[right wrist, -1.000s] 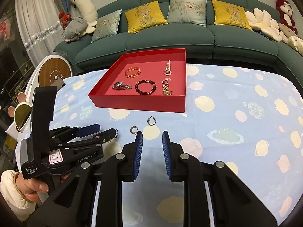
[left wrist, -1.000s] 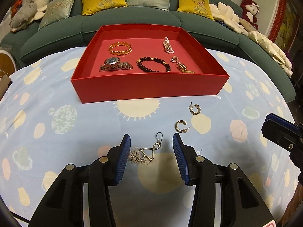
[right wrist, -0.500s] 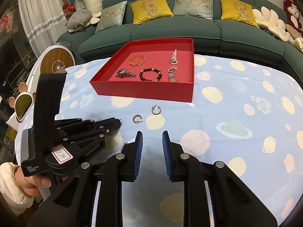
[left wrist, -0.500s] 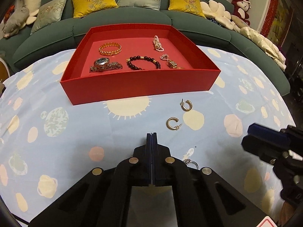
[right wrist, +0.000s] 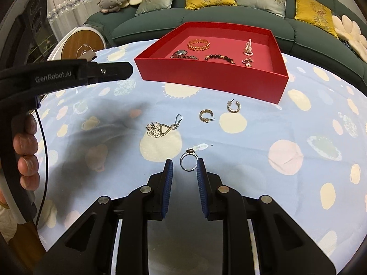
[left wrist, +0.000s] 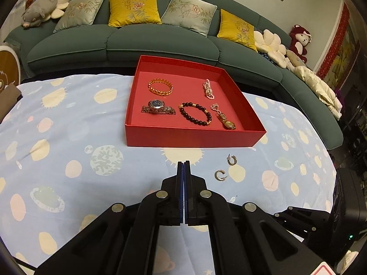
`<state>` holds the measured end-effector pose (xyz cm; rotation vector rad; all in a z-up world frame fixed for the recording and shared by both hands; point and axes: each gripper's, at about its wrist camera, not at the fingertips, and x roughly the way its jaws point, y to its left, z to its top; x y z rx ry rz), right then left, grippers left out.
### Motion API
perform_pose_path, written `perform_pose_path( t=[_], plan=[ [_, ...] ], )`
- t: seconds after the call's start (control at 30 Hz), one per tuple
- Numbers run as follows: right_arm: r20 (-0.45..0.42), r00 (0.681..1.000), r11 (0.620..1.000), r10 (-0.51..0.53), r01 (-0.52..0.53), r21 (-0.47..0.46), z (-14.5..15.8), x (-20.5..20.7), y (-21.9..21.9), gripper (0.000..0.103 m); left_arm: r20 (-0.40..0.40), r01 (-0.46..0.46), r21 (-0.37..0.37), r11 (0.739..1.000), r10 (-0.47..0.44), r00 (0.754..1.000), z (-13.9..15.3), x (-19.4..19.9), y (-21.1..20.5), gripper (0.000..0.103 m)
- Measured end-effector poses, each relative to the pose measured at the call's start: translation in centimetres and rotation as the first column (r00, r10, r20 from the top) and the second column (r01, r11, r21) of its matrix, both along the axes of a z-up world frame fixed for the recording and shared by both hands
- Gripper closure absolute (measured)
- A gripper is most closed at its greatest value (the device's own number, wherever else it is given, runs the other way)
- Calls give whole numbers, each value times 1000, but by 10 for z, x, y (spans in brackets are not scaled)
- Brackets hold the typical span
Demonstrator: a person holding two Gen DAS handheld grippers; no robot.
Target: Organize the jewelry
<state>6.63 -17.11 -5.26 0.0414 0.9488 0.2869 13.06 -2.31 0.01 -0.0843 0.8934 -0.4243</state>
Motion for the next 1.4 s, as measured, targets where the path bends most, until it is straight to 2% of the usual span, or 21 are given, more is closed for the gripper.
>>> perform_pose_path(
  t=[0.17,0.33,0.53,0.6,0.7,0.8,0.97,1.1,1.13,1.27,1.4],
  plan=[
    [-9,1000,1000,4,-4,-27,-8,9,6,81,-39,3,0,1000,-3,999,-8,3,0,103],
    [11,1000,998,9,-8,-64,-11,12,11,83,-42,-4,-9,1000,3,999,-9,3,1,103],
    [10,1000,998,-1,1,-59,-13,14,5,85,-69,2,-13,1000,-3,998,-15,5,0,102],
    [12,1000,998,4,-3,-62,-13,14,6,78,-69,4,-10,1000,-4,998,-15,4,-1,102],
    [17,1000,998,10,-8,-67,-13,14,8,77,-68,4,-10,1000,-5,998,-14,4,0,102],
    [19,1000,998,7,-6,-68,-14,15,7,84,-75,2,-12,1000,-3,997,-15,4,0,102],
    [22,1000,999,-3,4,-53,-11,15,4,84,-88,15,-16,1000,-16,996,-18,3,-1,101],
    [46,999,999,-22,24,-31,0,13,-4,84,-92,45,1,999,-44,995,-26,-2,-11,78],
    [49,998,999,-29,31,-27,3,13,-7,84,-91,54,11,999,-52,995,-29,-4,-15,75],
    [47,997,998,-62,63,-20,5,12,-20,84,-99,105,57,993,-99,990,-41,-10,-32,74],
    [43,995,996,-85,86,-18,4,11,-30,84,-106,114,113,987,-102,989,-57,-10,-41,75]
  ],
)
